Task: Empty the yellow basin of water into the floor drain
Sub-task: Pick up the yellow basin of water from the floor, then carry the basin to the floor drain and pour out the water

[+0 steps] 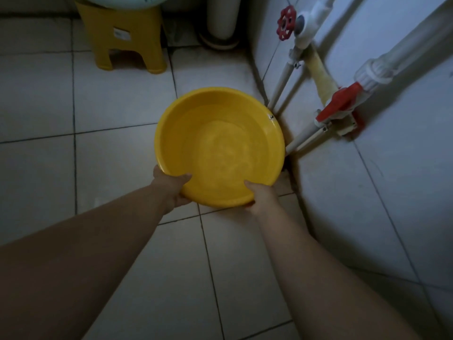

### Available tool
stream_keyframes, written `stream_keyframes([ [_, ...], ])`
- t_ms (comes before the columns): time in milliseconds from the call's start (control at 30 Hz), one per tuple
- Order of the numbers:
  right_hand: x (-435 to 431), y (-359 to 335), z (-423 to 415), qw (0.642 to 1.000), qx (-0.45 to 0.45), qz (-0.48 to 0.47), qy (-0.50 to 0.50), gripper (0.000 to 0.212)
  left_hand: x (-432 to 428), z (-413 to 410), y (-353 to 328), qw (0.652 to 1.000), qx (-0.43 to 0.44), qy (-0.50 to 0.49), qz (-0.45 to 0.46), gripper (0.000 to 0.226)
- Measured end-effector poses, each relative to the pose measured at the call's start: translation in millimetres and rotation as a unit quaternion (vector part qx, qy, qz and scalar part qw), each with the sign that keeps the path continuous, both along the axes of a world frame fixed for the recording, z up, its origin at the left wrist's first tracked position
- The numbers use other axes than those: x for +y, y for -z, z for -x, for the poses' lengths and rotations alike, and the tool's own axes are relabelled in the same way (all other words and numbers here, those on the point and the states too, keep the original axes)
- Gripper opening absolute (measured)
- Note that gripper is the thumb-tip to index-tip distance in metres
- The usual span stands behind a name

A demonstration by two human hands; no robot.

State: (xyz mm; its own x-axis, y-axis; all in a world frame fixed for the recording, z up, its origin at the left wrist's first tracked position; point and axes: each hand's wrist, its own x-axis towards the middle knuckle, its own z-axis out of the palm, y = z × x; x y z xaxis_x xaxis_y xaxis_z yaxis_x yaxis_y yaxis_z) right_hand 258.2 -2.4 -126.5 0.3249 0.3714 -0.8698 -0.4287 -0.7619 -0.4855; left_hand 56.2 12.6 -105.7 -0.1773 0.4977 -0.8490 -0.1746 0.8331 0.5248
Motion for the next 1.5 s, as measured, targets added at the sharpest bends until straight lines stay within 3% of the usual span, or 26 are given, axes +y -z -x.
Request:
stream_keyframes([
  [100, 2, 1, 0, 0.999, 0.047, -0.006, 0.025, 0.049, -1, -3, 3, 1.0, -0.007, 0.006, 0.018, 0.069],
  [300, 3, 3, 1, 0.998, 0.024, -0.025, 0.045, 0.055, 1, 0, -2, 0.999, -0.026, -0.001, 0.021, 0.057],
  [567, -14, -14, 29, 0.998, 0.031, -0.059, 0.021, 0.054, -14, 32, -21, 1.0, 0.011, -0.008, -0.023, 0.059],
  [800, -29, -40, 78, 0.993, 0.056, -0.102, -0.019, 0.052, -48, 85, -41, 0.997, -0.008, -0.054, -0.053, 0.063],
  [1200, -65, -102, 215, 0.971, 0.114, -0.132, -0.161, 0.057, -149, 219, -101, 0.975, -0.042, -0.192, -0.107, 0.06],
  [1500, -108, -149, 326, 0.94, 0.099, -0.138, -0.296, 0.053, -236, 313, -131, 0.945, -0.064, -0.283, -0.153, 0.066],
])
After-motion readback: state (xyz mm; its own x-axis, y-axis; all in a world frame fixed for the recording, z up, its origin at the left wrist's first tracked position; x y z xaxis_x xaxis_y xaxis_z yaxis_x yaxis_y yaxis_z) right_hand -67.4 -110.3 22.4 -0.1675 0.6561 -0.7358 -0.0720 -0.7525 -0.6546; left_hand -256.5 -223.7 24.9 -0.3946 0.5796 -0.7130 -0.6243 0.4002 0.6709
